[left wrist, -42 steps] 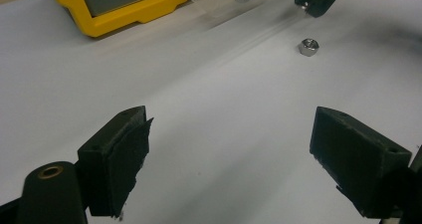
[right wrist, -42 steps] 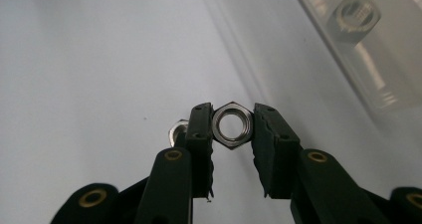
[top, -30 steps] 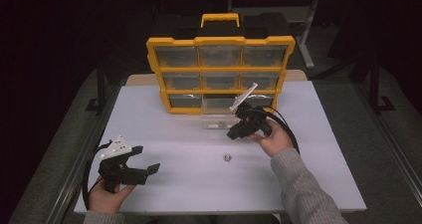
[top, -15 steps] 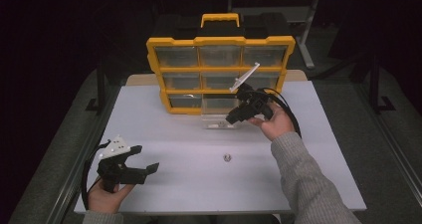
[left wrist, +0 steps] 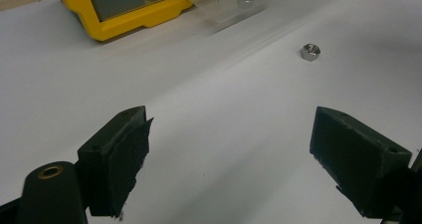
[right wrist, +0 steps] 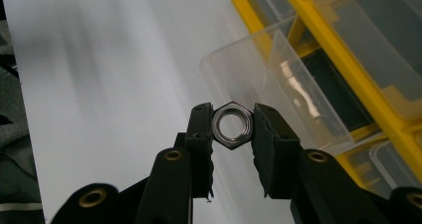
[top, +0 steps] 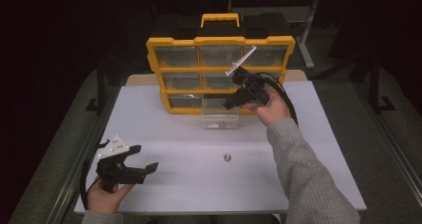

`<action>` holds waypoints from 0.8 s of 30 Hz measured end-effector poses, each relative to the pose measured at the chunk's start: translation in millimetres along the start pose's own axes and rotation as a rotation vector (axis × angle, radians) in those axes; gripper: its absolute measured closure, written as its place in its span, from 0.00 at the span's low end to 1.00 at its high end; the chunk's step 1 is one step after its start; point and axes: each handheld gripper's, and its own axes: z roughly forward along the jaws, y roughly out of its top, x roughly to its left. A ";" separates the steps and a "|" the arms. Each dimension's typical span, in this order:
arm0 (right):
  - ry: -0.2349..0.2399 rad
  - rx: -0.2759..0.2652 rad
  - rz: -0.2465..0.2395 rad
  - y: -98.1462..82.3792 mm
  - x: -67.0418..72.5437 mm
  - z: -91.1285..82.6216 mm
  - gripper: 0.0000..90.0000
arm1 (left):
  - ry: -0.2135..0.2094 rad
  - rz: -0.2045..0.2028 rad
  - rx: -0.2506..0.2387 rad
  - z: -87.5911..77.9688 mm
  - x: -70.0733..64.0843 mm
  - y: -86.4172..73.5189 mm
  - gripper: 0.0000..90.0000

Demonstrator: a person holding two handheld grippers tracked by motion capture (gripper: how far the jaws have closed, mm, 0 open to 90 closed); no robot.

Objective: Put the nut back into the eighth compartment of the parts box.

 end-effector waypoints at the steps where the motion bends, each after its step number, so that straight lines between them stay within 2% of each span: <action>1: 0.000 0.000 0.000 0.0 0.0 0.0 0.77 | 0.001 0.004 0.002 -0.2 0.3 0.0 0.17; 4: -0.015 0.015 0.012 8.5 -2.3 0.0 0.77 | 0.004 0.005 0.005 -0.5 1.4 -0.4 0.17; 10: -0.021 0.010 0.021 16.7 -6.8 2.7 0.77 | 0.001 0.006 0.004 -0.8 1.3 -0.1 0.17; 15: -0.026 0.018 0.016 22.4 -11.5 13.3 0.77 | -0.001 0.004 0.003 -0.9 0.9 -0.1 0.17; 24: -0.025 0.047 0.023 25.3 -17.3 42.6 0.77 | 0.000 -0.004 0.002 -2.3 1.2 0.0 0.17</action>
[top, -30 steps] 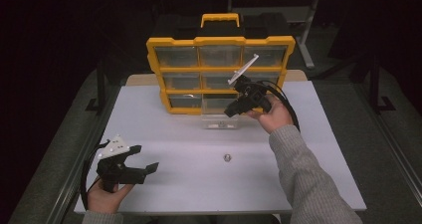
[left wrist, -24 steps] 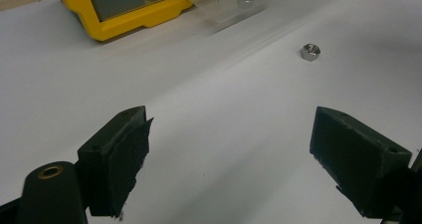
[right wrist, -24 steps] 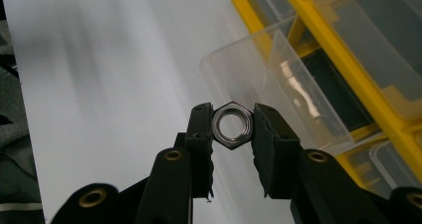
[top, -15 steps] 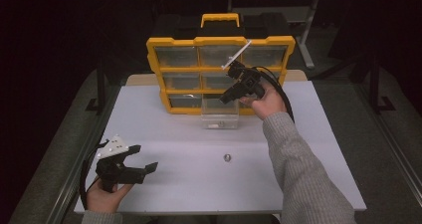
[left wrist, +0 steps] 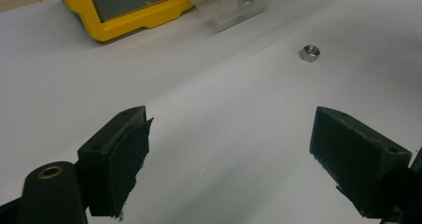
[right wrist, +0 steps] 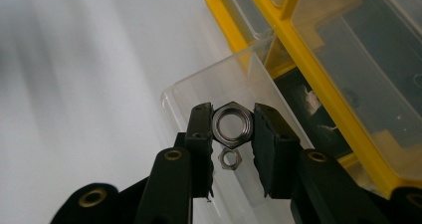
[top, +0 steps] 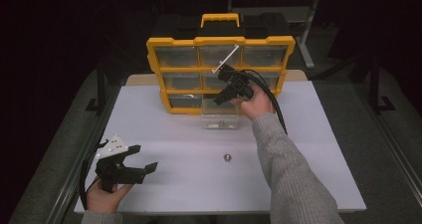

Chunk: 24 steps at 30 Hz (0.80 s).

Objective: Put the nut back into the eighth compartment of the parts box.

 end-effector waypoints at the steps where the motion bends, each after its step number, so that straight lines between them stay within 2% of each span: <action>1: -0.001 0.003 0.004 0.4 -0.1 1.9 0.77 | 0.000 0.000 -0.003 -0.1 0.1 0.0 0.17; 11: -0.010 0.036 0.026 0.6 -4.3 24.6 0.77 | 0.000 -0.003 -0.005 -0.8 1.3 -0.1 0.17; 24: 0.007 0.056 0.020 -5.3 -3.4 46.5 0.77 | -0.001 -0.001 -0.004 -1.0 1.5 -0.1 0.17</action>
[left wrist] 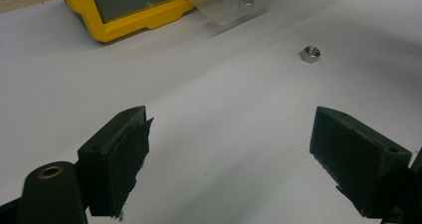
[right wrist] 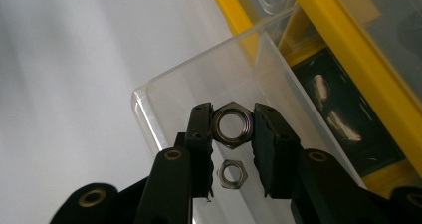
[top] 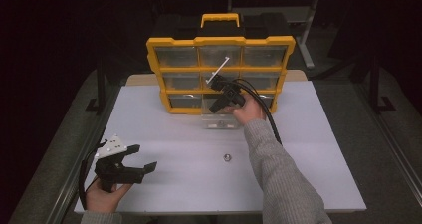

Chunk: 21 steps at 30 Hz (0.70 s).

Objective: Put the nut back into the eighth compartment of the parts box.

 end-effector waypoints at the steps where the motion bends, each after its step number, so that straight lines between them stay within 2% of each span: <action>1: 0.002 -0.004 -0.003 -0.3 0.1 1.5 0.77 | 0.000 0.000 -0.002 0.1 -0.1 -0.1 0.17; 8: 0.003 -0.004 0.001 -1.8 0.7 7.2 0.76 | -0.001 -0.001 -0.002 -0.5 0.0 0.3 0.17; 11: -0.003 -0.010 0.007 -1.9 0.6 6.1 0.71 | -0.001 0.000 0.000 -0.6 0.3 0.2 0.17; 15: -0.007 -0.020 0.012 -3.3 0.1 -0.3 0.69 | -0.002 -0.001 -0.003 -0.2 -0.1 0.1 0.17; 21: 0.001 -0.039 0.000 -10.6 5.1 -18.8 0.68 | -0.002 0.002 -0.004 0.8 -0.7 0.2 0.17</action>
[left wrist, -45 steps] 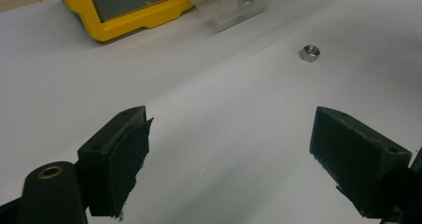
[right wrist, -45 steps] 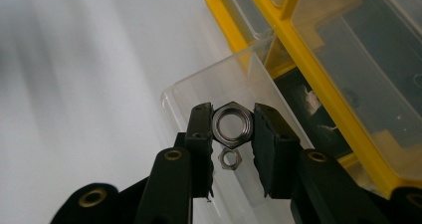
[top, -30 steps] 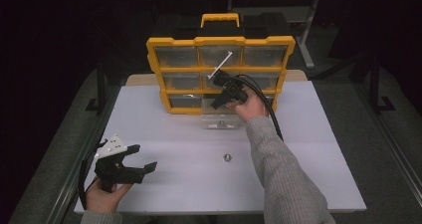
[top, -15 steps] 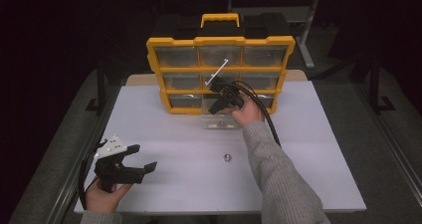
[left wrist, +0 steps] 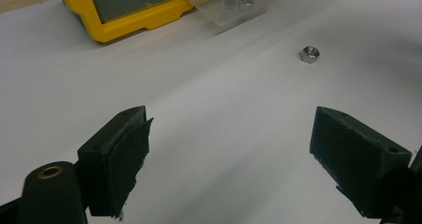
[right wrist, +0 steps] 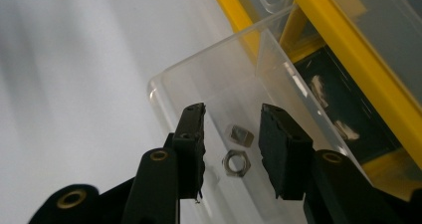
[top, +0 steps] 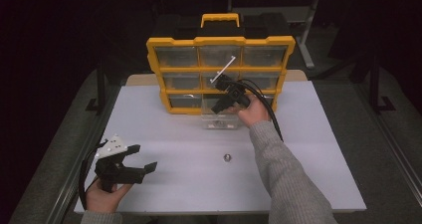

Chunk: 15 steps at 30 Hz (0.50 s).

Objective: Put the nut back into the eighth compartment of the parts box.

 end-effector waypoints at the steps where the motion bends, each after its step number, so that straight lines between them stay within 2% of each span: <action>1: 0.000 -0.005 -0.007 -1.7 0.7 -3.4 0.67 | 0.001 0.000 0.000 0.0 -0.2 0.0 0.17; 7: 0.019 -0.050 0.005 -20.1 7.0 -28.0 0.65 | 0.001 0.000 0.000 0.5 -1.2 0.2 0.17; 15: 0.020 -0.071 -0.006 -41.9 16.2 -47.2 0.64 | 0.002 -0.002 0.000 0.4 -2.1 0.4 0.17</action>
